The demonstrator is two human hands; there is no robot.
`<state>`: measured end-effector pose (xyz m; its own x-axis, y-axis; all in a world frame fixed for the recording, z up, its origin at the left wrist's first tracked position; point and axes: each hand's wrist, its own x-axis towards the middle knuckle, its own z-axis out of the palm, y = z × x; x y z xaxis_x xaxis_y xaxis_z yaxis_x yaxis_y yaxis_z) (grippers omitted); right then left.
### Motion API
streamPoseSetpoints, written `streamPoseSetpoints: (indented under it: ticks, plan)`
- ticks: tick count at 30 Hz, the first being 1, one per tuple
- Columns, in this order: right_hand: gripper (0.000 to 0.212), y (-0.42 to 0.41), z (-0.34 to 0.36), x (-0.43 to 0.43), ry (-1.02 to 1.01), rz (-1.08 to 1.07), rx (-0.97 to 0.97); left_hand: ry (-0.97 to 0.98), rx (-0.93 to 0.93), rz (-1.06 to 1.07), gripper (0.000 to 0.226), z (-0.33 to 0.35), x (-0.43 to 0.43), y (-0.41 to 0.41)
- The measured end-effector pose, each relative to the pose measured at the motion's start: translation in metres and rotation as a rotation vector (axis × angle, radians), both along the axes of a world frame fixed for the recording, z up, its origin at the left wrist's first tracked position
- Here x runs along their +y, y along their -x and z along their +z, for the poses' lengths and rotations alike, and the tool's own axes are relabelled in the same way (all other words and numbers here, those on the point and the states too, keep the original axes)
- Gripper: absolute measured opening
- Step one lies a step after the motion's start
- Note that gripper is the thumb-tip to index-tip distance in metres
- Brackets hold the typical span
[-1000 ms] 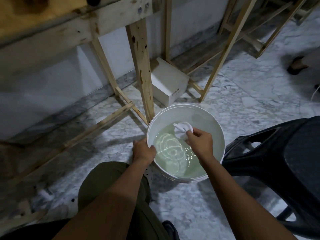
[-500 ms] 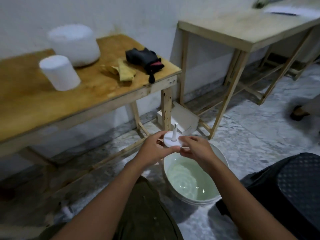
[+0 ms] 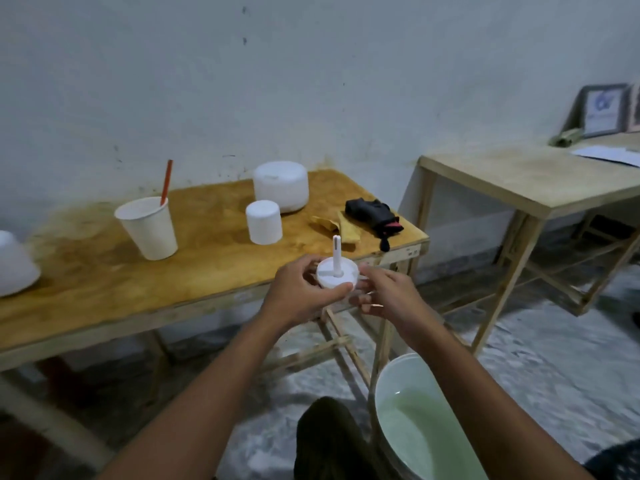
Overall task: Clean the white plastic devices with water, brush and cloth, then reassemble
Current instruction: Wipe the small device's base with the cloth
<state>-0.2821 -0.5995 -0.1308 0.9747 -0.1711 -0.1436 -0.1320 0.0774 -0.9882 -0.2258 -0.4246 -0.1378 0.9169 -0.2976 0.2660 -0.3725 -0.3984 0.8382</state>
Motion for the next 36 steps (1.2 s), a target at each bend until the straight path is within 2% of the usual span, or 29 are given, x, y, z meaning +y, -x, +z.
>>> streamPoseSetpoints:
  ticks: [3,8,10,12,14,17,21,24,26,28,31,34,36]
  plan:
    - [0.029,-0.021,0.017,0.015,0.238,-0.086,-0.114,-0.013,-0.062,0.103,0.053,0.016,0.022,-0.013]
    - [0.035,-0.082,0.029,0.018,0.835,-0.211,-0.284,-0.06,-0.07,0.255,0.067,0.023,0.048,-0.037]
    - [0.043,-0.109,0.031,0.017,1.063,-0.178,-0.219,-0.063,-0.06,0.277,0.069,0.021,0.053,-0.044]
    - [0.051,-0.133,0.031,0.017,1.277,-0.094,-0.055,-0.064,-0.052,0.29,0.069,0.017,0.056,-0.05]
    - [0.047,-0.149,0.029,0.018,1.414,-0.015,0.068,-0.064,-0.047,0.3,0.07,0.015,0.058,-0.055]
    - [0.029,-0.161,0.027,0.017,1.407,0.015,0.057,-0.072,-0.038,0.301,0.073,0.013,0.064,-0.06]
    - [0.035,-0.149,0.037,0.025,1.034,0.002,-0.133,-0.116,-0.012,0.282,0.076,0.008,0.084,-0.064]
    - [0.037,-0.127,0.049,0.047,0.955,0.042,-0.348,-0.17,0.015,0.285,0.066,0.006,0.106,-0.068]
    - [0.034,-0.116,0.052,0.064,1.022,0.166,-0.451,-0.183,0.032,0.281,0.059,0.003,0.122,-0.069]
    - [0.033,-0.115,0.049,0.083,1.133,0.288,-0.543,-0.181,0.043,0.264,0.068,0.0,0.135,-0.071]
    - [0.035,-0.121,0.045,0.111,1.396,0.351,-0.648,-0.185,0.046,0.221,0.078,-0.002,0.145,-0.072]
    - [0.03,-0.127,0.044,0.131,1.616,0.471,-0.655,-0.215,0.022,0.203,0.077,-0.005,0.147,-0.072]
    - [0.029,-0.129,0.046,0.135,1.667,0.536,-0.619,-0.266,0.01,0.228,0.081,-0.007,0.148,-0.074]
